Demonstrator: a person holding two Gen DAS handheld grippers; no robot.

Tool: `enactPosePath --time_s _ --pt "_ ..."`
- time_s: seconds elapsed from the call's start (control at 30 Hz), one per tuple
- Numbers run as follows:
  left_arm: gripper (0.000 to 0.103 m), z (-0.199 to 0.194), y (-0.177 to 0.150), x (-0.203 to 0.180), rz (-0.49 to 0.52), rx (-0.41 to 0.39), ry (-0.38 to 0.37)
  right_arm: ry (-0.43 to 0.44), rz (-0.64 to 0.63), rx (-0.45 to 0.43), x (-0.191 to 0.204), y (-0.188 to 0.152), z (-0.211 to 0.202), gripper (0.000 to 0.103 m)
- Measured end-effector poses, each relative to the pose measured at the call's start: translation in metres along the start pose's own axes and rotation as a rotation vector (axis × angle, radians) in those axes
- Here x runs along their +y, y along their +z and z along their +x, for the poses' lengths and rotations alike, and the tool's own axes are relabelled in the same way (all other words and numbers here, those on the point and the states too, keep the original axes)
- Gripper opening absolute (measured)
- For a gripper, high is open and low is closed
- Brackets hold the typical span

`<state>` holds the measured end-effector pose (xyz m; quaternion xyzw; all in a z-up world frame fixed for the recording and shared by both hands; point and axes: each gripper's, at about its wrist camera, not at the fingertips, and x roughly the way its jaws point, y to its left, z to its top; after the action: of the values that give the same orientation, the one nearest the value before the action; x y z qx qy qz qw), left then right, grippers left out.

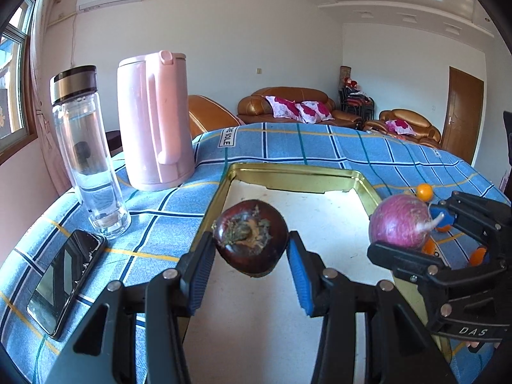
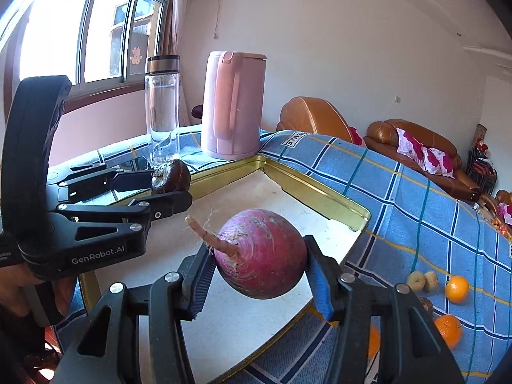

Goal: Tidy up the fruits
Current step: 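Lower the mangosteen and onion into the tin tray and open both grippers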

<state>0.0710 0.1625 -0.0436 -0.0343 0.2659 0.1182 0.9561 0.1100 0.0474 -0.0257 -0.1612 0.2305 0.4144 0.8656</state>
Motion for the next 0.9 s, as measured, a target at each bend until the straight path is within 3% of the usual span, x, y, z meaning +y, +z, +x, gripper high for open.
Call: enactPosePath --time_s 0.57,0.9 --pt "0.048 0.014 -0.001 -0.002 0.059 0.083 -0.004 0.03 -0.026 0.116 0.013 -0.008 0.027 0.055" --pt "0.049 0.016 -0.001 -0.004 0.078 0.091 0.006 0.027 -0.022 0.149 0.013 -0.009 0.031 0.055"
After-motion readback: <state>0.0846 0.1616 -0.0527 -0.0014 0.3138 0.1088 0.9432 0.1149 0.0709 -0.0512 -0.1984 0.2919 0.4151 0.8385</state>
